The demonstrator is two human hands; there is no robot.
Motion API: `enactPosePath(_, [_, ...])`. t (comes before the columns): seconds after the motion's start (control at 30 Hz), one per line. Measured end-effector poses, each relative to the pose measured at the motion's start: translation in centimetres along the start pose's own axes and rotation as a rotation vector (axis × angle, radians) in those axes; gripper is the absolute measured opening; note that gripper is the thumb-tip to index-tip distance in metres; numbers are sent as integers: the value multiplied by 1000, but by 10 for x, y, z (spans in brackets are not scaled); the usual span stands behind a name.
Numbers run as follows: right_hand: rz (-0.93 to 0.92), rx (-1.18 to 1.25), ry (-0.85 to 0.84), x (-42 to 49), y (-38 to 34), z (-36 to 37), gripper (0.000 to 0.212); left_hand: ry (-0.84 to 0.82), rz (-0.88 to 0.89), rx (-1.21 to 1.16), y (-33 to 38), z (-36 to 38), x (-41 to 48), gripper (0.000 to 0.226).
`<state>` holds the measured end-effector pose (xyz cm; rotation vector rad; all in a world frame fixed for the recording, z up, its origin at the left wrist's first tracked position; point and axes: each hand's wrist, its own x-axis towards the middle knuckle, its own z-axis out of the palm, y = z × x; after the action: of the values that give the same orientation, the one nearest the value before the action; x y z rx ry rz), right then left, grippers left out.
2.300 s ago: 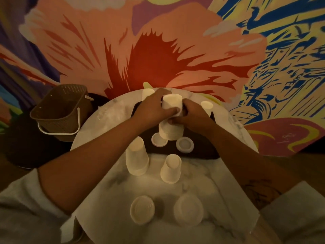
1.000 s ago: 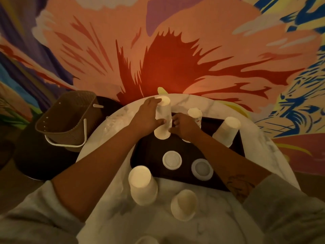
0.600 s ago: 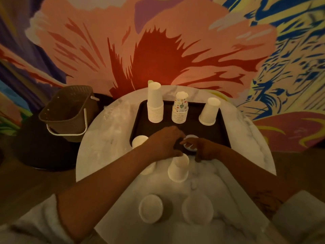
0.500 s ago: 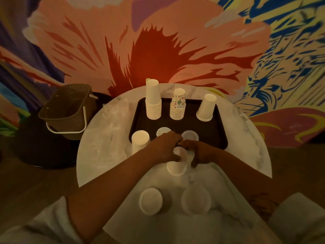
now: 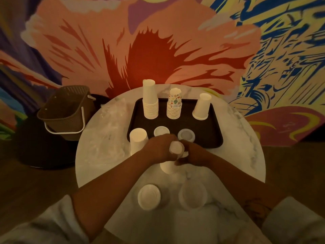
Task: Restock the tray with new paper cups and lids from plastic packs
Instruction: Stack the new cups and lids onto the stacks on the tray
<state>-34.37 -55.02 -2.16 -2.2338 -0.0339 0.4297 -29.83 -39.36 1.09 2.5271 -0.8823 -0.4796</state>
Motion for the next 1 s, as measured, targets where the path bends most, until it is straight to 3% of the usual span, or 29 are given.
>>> enactPosePath(0.3, [-189,407,157,47,-51,-71,56,336,57,-179,6,-85,44,53])
enactPosePath(0.63, [-398,232,495,157,-108,-129,57,759,29,-371,-30,-149,112,46])
enactPosePath(0.77, [-397,230,489,197,-110,-127,60,838,-50,-359,-48,-154,133,43])
enactPosePath(1.0, [-334,175,394,234,-86,-110,62,829,-129,-372,-78,-128,151,39])
